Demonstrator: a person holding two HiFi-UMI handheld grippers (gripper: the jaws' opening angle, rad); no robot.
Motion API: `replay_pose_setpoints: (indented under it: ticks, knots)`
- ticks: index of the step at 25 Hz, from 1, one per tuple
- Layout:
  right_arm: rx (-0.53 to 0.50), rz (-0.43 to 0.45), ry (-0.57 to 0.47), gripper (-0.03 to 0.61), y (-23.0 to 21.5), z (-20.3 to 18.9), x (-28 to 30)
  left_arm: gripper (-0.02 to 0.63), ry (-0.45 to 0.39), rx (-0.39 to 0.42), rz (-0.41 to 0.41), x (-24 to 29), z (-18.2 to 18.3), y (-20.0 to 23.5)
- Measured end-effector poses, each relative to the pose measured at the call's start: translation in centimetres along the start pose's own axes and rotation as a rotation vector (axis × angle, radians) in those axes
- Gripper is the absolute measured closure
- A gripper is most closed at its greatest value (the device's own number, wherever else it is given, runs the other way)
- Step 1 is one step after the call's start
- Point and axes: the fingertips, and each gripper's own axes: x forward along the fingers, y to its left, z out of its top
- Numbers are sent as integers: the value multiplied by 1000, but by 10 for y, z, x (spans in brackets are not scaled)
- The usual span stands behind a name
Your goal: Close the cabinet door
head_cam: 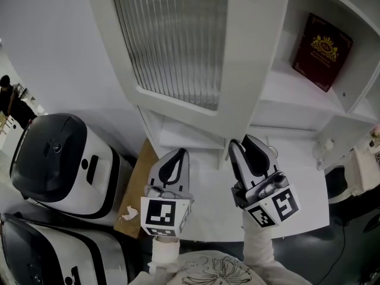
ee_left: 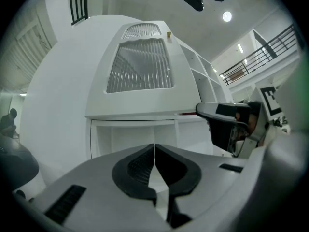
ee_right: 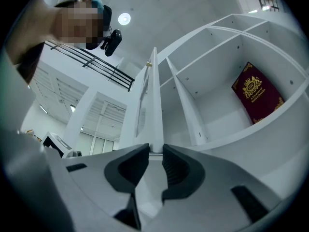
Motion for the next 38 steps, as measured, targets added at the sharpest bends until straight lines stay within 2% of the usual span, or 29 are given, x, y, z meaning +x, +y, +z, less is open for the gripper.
replay_pose_setpoints:
  ticks: [17,27,32,38]
  knots:
    - [28,-41,-17,483,-28,-5,13,609,17,2,33,14,-5,1]
    - [4,-70,-8,479,-43,-8,21,609,18,-2,41,27,-6,5]
    - [-10,-102,-9,446,-53,-9,24,609,22,-3,43,34,-9,5]
    - [-2,-113,-15,445,-61,-11,29,609,33,-5,51,39,-13,9]
